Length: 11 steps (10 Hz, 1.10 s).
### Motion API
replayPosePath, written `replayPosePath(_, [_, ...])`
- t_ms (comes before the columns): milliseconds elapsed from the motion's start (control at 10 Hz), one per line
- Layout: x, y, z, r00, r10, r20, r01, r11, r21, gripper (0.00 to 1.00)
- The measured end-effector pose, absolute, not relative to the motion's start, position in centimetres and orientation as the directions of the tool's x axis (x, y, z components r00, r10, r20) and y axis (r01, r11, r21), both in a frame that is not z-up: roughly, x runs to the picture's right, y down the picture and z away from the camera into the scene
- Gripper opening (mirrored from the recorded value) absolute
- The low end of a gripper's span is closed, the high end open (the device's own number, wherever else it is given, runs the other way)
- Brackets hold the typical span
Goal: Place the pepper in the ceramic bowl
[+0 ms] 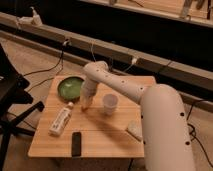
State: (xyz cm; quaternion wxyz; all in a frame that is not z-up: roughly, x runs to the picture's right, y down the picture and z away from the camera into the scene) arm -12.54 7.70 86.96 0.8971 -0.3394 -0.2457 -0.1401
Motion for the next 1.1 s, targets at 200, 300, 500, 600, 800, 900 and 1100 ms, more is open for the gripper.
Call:
replayPosePath(200, [-12.0,6.7,86.0,0.842,-0.072,0.535,0.408,0.734,-0.543,0.68])
replayPosePath(300, [-12.0,6.6,85.9,0.840,-0.066,0.538,0.406,0.734,-0.544,0.75])
replayPosePath(500, [-11.8,7.2,86.7,0.840,-0.044,0.540,0.392,0.738,-0.550,0.80])
replayPosePath(600, [-11.5,7.9,87.6,0.842,-0.029,0.539,0.380,0.741,-0.554,0.80])
replayPosePath(800, [-11.0,10.2,90.3,0.843,0.004,0.537,0.359,0.740,-0.569,0.80])
replayPosePath(900, [-10.5,10.8,91.1,0.845,0.021,0.534,0.346,0.739,-0.578,0.80])
replayPosePath(1100, [-9.9,11.5,92.0,0.847,0.053,0.529,0.326,0.735,-0.595,0.80])
